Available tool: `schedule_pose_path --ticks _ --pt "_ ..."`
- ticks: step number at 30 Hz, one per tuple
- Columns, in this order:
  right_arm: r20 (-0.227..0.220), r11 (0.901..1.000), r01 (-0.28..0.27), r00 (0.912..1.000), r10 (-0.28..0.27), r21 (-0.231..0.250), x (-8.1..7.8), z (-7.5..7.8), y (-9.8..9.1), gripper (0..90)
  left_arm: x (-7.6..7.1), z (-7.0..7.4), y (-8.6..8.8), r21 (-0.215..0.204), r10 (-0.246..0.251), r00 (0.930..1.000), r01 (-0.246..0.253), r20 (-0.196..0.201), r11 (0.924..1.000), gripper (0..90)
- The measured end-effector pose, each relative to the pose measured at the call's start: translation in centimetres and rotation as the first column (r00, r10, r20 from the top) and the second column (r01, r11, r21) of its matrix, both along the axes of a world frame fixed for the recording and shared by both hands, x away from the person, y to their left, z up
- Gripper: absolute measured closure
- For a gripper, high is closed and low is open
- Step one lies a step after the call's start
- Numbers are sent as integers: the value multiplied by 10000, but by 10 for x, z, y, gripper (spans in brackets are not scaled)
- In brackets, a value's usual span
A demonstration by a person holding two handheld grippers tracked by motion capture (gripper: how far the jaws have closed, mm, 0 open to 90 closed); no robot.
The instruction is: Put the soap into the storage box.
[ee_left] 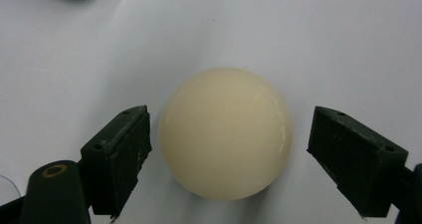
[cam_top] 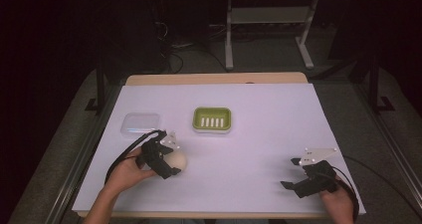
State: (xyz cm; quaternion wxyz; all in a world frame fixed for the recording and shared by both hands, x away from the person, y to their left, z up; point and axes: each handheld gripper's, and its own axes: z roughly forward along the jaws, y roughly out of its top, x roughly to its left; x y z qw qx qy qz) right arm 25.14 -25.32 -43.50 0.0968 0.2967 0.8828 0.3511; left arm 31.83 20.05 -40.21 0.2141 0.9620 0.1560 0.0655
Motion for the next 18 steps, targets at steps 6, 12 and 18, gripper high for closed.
schedule_pose_path --ticks 6,12,18 --pt "6 10000 1 10000 -1 3 0 0 0 135 1 -5 -2 152 57 9997 -53 -232 9999 164" --pt "-26 10000 -73 10000 73 12 0 0 1 135 5 -9 -4 204 97 9991 -89 -403 9998 165" --pt "-35 10000 -65 10000 65 13 0 0 1 135 7 -14 -6 464 59 9988 -36 -488 9989 181"
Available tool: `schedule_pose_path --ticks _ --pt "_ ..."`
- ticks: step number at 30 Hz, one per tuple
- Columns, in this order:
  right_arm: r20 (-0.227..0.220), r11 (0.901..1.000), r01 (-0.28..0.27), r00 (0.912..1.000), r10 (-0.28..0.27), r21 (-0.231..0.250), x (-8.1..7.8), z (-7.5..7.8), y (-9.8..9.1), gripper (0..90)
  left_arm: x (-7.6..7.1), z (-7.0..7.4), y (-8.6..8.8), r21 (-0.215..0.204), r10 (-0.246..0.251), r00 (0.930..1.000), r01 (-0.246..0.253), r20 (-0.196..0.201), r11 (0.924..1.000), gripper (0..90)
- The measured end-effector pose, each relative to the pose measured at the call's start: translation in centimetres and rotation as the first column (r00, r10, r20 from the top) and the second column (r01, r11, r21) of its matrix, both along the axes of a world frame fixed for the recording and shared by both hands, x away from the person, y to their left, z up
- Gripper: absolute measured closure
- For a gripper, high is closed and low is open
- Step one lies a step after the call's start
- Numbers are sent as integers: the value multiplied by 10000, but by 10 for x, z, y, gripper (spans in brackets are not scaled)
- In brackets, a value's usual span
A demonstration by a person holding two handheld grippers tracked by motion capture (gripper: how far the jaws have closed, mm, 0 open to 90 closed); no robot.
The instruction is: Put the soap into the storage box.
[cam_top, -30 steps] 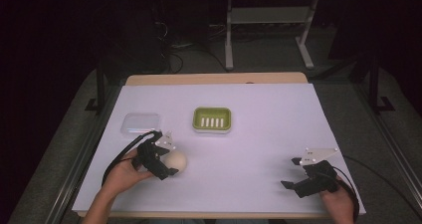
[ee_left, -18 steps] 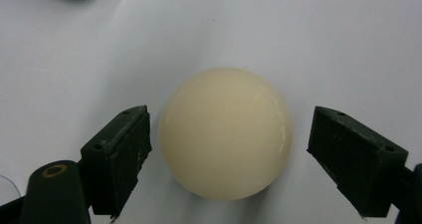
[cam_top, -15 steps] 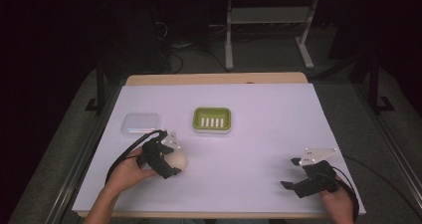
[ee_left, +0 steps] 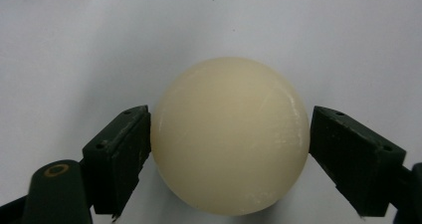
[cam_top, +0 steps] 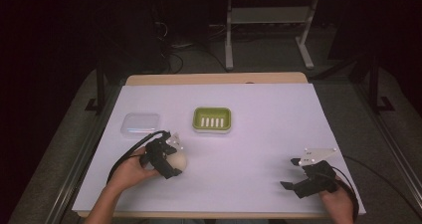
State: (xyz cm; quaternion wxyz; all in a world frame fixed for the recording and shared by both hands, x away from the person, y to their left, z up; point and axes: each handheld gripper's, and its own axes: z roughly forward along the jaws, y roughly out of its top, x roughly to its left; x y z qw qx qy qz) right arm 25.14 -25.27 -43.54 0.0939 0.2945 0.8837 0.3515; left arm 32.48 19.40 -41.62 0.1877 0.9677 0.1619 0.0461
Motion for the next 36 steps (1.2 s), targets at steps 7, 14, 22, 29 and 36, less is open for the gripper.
schedule_pose_path --ticks 7,14,22,29,36 --pt "0 10000 -5 10000 5 -7 0 0 0 135 2 -2 0 20 22 9999 -22 -171 10000 186" --pt "2 10000 -15 10000 15 -29 0 0 0 136 3 -4 -2 96 5 9997 -3 -231 10000 189" --pt "4 10000 -9 10000 9 -16 0 0 0 135 5 -5 -2 98 -20 9996 23 -294 9999 215" --pt "34 10000 -26 10000 26 -28 0 0 0 136 6 -5 -1 -4 77 9993 -78 -377 10000 220" --pt "37 10000 -10 10000 10 -4 0 0 0 135 6 -4 -1 -121 -90 9978 82 -655 9999 223"
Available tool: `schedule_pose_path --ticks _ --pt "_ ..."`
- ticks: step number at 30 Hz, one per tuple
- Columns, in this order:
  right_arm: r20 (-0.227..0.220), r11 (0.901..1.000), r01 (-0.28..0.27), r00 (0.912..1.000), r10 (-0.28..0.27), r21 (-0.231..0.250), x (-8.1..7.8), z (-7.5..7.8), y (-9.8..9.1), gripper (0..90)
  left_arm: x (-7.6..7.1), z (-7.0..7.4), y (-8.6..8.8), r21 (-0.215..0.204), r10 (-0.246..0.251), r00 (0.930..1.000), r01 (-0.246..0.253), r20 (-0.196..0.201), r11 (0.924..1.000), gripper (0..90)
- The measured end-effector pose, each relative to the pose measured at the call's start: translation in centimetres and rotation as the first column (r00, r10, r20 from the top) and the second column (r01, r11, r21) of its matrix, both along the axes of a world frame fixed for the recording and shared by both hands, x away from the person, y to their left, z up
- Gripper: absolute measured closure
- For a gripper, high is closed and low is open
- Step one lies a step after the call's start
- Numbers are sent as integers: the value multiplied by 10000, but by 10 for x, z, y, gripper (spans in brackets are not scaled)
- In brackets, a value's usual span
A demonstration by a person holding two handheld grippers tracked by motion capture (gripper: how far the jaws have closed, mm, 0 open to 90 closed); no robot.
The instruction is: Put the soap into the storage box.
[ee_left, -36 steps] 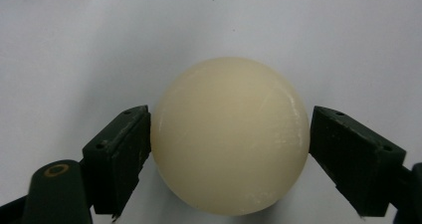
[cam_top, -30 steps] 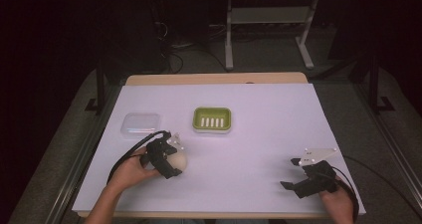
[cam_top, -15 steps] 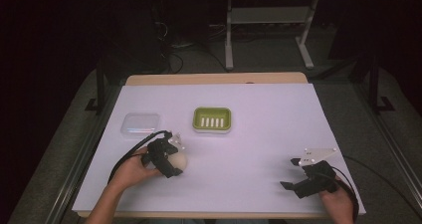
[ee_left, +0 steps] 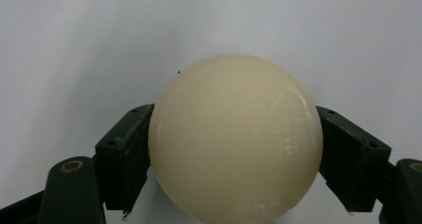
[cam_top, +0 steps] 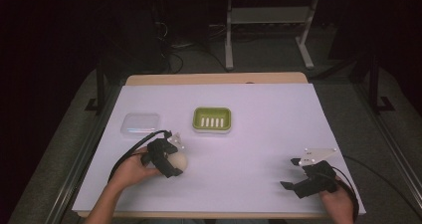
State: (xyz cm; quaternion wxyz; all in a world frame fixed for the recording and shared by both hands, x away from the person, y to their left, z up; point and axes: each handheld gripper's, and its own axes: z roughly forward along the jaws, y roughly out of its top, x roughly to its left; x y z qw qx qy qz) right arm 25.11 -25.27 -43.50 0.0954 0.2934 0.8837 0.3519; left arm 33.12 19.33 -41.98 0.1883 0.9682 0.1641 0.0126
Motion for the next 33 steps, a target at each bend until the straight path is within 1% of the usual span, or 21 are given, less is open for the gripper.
schedule_pose_path --ticks 3,9,10,12,13,14,17,19,21,23,26,27,31,33 --pt "0 10000 -1 10000 1 13 0 0 0 136 1 1 0 -91 -11 9999 10 -155 10000 223" --pt "-24 10000 25 10000 -24 33 0 0 0 136 3 5 -2 -214 -106 9996 100 -268 9997 223" --pt "-17 10000 26 10000 -26 42 0 0 0 135 3 6 -3 -345 -133 9995 124 -284 9993 223" --pt "-12 10000 20 10000 -19 56 0 0 0 136 5 6 -3 -418 -139 9993 125 -355 9990 223" --pt "-14 10000 19 10000 -19 78 0 1 0 135 6 7 -4 -329 -116 9993 104 -369 9994 223" --pt "-15 10000 16 10000 -16 88 0 1 0 135 6 7 -4 -329 -116 9993 104 -369 9994 223" --pt "10 10000 -7 10000 7 76 0 1 0 135 8 10 -7 -360 -85 9993 72 -353 9993 223" --pt "43 10000 -32 10000 31 90 0 1 0 135 11 15 -10 -342 -212 9996 206 -190 9992 223" --pt "47 9999 -37 10000 37 96 0 1 0 135 11 16 -11 -394 -164 9996 155 -220 9991 223" --pt "53 9999 -34 10000 33 109 0 1 0 136 14 19 -13 -318 -246 9996 242 -111 9992 223" --pt "48 9999 -34 10000 33 127 0 1 0 135 17 22 -17 -280 -227 9997 227 13 9993 223" --pt "52 9999 -46 10000 45 127 0 1 0 135 18 23 -18 -319 -180 9998 180 -9 9993 223" --pt "60 9999 -30 10000 29 162 0 1 -1 135 23 28 -23 -317 -263 9996 264 66 9991 223" --pt "59 9998 -34 10000 33 180 0 1 -1 136 25 30 -27 -247 -340 9993 343 123 9991 223"
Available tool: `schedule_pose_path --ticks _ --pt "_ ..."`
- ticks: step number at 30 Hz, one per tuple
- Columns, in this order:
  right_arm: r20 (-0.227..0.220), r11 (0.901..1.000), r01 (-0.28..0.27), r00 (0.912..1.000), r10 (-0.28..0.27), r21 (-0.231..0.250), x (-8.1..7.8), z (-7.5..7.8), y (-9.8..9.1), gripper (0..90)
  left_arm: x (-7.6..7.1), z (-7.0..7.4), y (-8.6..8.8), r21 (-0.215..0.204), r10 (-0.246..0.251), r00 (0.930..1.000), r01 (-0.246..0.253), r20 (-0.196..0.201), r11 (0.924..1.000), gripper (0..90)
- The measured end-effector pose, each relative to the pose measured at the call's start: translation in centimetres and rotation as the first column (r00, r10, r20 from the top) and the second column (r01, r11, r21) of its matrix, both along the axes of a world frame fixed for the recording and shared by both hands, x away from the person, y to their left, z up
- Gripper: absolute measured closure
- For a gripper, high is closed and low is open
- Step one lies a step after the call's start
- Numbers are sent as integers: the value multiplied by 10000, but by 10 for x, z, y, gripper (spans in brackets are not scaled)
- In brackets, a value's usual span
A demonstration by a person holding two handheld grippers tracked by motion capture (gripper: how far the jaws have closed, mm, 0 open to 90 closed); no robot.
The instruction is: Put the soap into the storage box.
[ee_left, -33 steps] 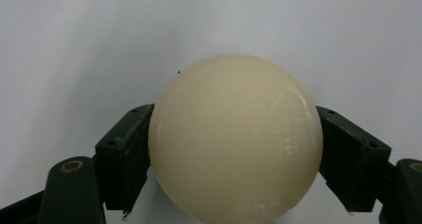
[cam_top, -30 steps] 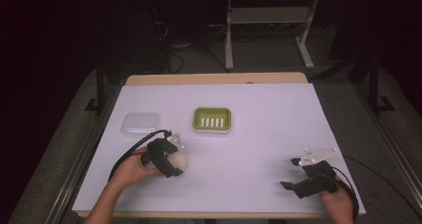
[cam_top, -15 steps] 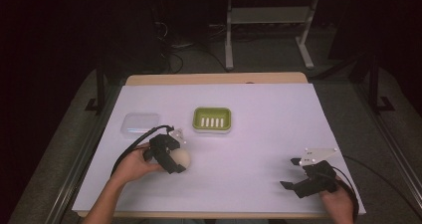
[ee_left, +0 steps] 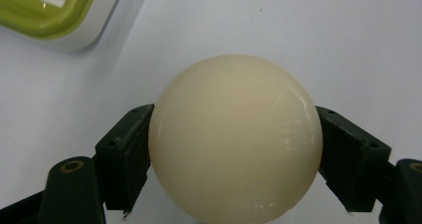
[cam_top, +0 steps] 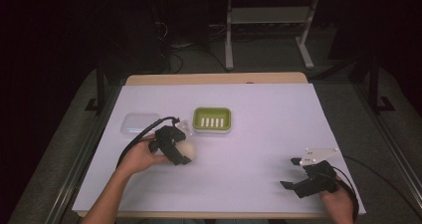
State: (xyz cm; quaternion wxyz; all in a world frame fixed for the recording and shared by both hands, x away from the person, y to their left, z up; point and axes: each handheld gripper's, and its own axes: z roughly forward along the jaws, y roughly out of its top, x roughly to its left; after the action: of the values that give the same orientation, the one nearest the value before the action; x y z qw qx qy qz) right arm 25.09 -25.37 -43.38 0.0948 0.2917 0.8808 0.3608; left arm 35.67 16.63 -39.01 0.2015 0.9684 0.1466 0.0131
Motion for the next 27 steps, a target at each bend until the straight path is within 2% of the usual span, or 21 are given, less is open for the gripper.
schedule_pose_path --ticks 11,15,27 --pt "-7 9999 89 10000 -89 112 1 -1 -4 135 17 9 -15 99 -137 9996 135 236 9999 223" --pt "-21 9998 105 9999 -104 142 0 -1 -5 135 25 11 -19 37 -108 9999 107 121 9999 223" --pt "24 9998 129 9999 -129 154 0 -1 -6 135 39 15 -33 -18 -195 9996 196 227 9998 223"
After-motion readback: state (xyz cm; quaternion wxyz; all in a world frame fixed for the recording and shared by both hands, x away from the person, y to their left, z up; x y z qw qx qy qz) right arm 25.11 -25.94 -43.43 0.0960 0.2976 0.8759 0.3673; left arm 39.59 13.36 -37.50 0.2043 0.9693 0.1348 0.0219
